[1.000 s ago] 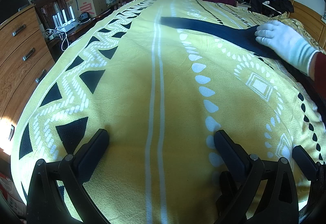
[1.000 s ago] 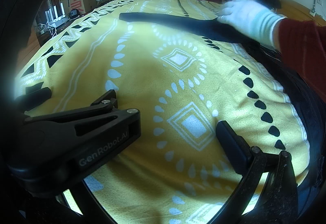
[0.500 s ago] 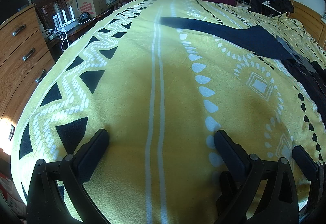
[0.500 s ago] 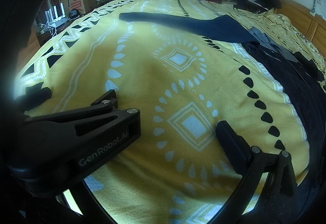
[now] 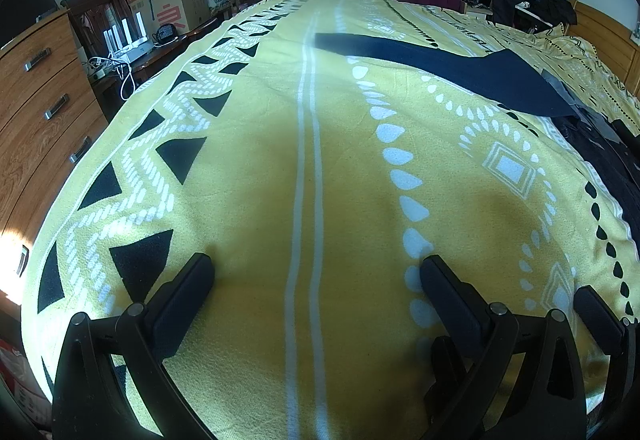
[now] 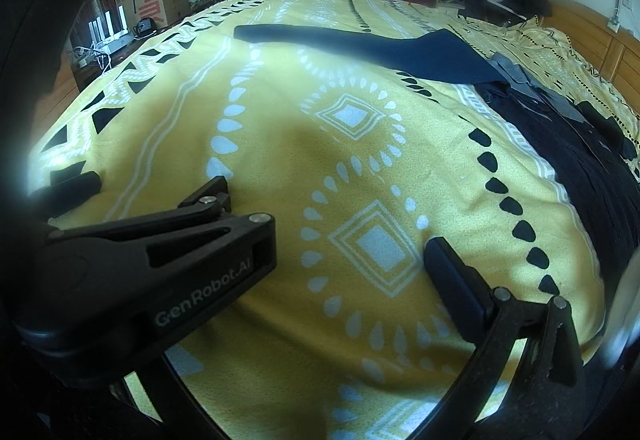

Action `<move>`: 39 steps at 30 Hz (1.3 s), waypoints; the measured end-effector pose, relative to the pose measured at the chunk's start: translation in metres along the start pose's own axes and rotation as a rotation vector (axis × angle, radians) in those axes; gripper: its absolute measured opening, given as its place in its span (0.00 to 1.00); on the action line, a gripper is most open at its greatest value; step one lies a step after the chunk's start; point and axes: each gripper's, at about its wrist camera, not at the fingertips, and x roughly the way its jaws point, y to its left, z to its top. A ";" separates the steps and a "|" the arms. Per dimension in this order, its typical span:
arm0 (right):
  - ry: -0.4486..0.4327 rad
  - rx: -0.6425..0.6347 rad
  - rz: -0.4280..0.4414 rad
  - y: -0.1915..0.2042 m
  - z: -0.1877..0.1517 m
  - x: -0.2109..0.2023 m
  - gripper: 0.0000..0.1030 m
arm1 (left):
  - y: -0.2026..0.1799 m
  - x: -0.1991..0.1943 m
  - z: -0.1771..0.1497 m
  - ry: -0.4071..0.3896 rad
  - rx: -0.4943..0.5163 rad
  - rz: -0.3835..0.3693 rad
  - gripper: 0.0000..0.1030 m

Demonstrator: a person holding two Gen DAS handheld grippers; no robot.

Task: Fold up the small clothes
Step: 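Lift both tools and bring them over the spread navy jacket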

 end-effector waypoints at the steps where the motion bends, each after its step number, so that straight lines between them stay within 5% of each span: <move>1: 0.000 0.000 0.000 0.000 0.000 0.000 1.00 | 0.000 0.000 0.000 0.000 0.000 0.000 1.00; 29: 0.000 0.003 0.007 -0.003 0.005 0.005 1.00 | 0.003 0.000 0.001 0.000 -0.027 -0.004 1.00; 34: 0.032 -0.009 0.162 -0.015 0.009 0.000 1.00 | -0.005 -0.009 0.004 -0.027 -0.028 0.045 1.00; 39: 0.073 -0.024 0.403 -0.038 0.018 -0.013 0.99 | -0.016 -0.049 0.006 -0.167 -0.063 0.038 1.00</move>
